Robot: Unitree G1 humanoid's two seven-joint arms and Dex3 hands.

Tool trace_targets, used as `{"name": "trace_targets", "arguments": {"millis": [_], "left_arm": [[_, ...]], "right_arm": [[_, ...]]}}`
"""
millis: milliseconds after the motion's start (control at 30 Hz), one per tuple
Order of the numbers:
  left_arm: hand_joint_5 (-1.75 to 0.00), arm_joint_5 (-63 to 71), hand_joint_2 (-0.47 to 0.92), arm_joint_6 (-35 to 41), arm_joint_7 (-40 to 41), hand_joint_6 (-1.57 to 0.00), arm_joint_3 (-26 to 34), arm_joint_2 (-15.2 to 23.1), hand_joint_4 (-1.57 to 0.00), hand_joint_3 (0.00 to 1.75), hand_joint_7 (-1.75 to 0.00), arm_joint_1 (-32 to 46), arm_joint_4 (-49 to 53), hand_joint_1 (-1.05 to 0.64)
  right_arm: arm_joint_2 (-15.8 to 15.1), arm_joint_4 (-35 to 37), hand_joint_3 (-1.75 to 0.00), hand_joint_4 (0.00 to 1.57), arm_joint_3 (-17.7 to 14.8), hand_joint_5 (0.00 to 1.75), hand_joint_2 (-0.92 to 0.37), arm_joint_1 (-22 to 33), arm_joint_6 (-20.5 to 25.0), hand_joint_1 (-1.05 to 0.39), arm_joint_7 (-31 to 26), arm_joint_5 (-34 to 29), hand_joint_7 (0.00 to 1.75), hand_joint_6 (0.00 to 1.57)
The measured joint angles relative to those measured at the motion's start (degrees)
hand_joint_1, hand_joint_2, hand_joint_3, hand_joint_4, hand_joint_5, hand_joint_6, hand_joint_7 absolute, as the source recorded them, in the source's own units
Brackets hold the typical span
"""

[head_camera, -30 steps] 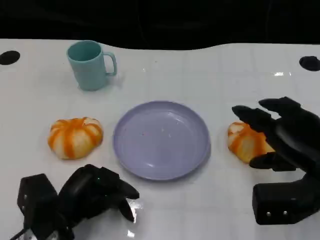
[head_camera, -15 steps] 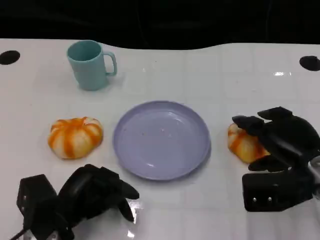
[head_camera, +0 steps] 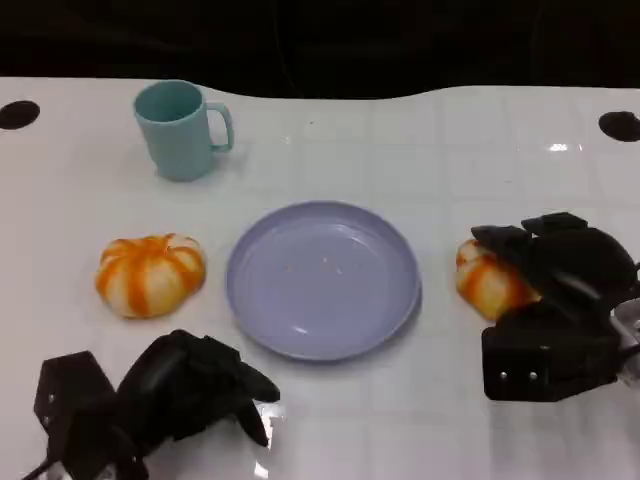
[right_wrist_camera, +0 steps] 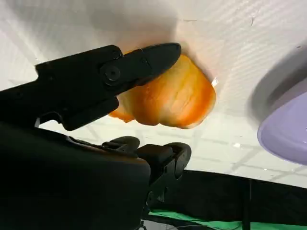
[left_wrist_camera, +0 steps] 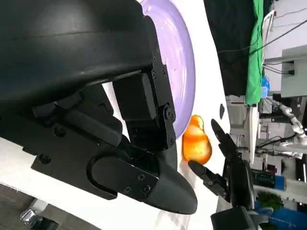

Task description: Grasp the bread from the table and place it into the plate.

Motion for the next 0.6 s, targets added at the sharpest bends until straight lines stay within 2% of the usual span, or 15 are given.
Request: {"name": "trace_targets", "arguments": {"millis": [67, 100, 200, 300, 333, 400, 433, 500, 533, 600], "left_arm": [[-0.82, 0.0, 0.92, 0.0, 0.0, -1.57, 0.0, 0.0, -1.35, 0.05, -0.07, 0.0, -0.1, -1.05], [-0.82, 0.0, 0.92, 0.0, 0.0, -1.57, 0.0, 0.0, -1.35, 0.05, -0.07, 0.0, -0.2, -1.05], [-0.82, 0.0, 0.92, 0.0, 0.0, -1.57, 0.0, 0.1, -1.34, 0.04, -0.07, 0.0, -0.2, -1.05], [-0.82, -0.1, 0.92, 0.0, 0.0, -1.57, 0.0, 0.1, -1.34, 0.05, -0.07, 0.0, -0.2, -1.05], [-0.82, -0.1, 0.92, -0.1, 0.0, -1.57, 0.0, 0.1, -1.34, 0.05, -0.07, 0.1, -0.2, -1.05], [-0.82, -0.1, 0.92, -0.1, 0.0, -1.57, 0.0, 0.1, -1.34, 0.04, -0.07, 0.1, -0.3, -1.05], [-0.82, -0.1, 0.92, -0.1, 0.0, -1.57, 0.0, 0.1, -1.34, 0.04, -0.07, 0.2, -0.3, -1.05], [-0.82, -0.2, 0.92, -0.1, 0.0, -1.57, 0.0, 0.1, -1.34, 0.04, -0.06, 0.3, -0.4, -1.05], [-0.82, -0.4, 0.92, -0.1, -0.1, -1.57, 0.0, 0.1, -1.34, 0.04, -0.06, 0.3, -0.4, -1.05], [-0.82, -0.5, 0.92, -0.1, -0.1, -1.57, 0.0, 0.1, -1.34, 0.04, -0.06, 0.3, -0.4, -1.05]], "right_arm": [[0.0, 0.7, -0.03, 0.24, 0.3, 0.25, -0.92, -0.3, -0.3, -0.63, -0.5, 0.3, 0.02, 0.31], [0.0, 1.1, -0.1, 0.39, 0.4, 0.28, -0.92, -0.4, -0.3, -0.6, -0.6, 0.4, 0.04, 0.41], [0.4, 2.8, -0.14, 0.57, 0.6, 0.3, -0.92, -1.0, -0.9, -0.54, -2.8, 0.7, 0.07, 0.53], [0.8, 3.8, -0.1, 0.74, 0.6, 0.39, -0.91, -1.1, -1.4, -0.44, -4.6, 1.6, 0.09, 0.64], [0.9, 3.9, -0.06, 0.75, 0.6, 0.73, -0.9, -1.1, -1.7, -0.37, -5.1, 2.0, 0.07, 0.76], [1.3, 4.0, -0.04, 0.75, 0.3, 1.18, -0.89, -1.1, -2.6, -0.27, -6.9, 2.9, 0.08, 0.93], [1.4, 4.1, -0.04, 0.78, 0.3, 1.29, -0.9, -1.1, -3.2, -0.22, -7.8, 3.2, 0.09, 1.0], [1.7, 4.7, -0.07, 0.82, 0.2, 1.39, -0.91, -1.1, -4.5, -0.18, -10.0, 4.0, 0.11, 1.08], [1.8, 5.1, -0.1, 0.82, 0.1, 1.54, -0.92, -1.2, -5.2, -0.16, -10.9, 4.2, 0.12, 1.14], [1.9, 6.0, -0.12, 0.82, 0.1, 1.62, -0.92, -1.2, -6.3, -0.14, -12.4, 4.4, 0.12, 1.17]]}}
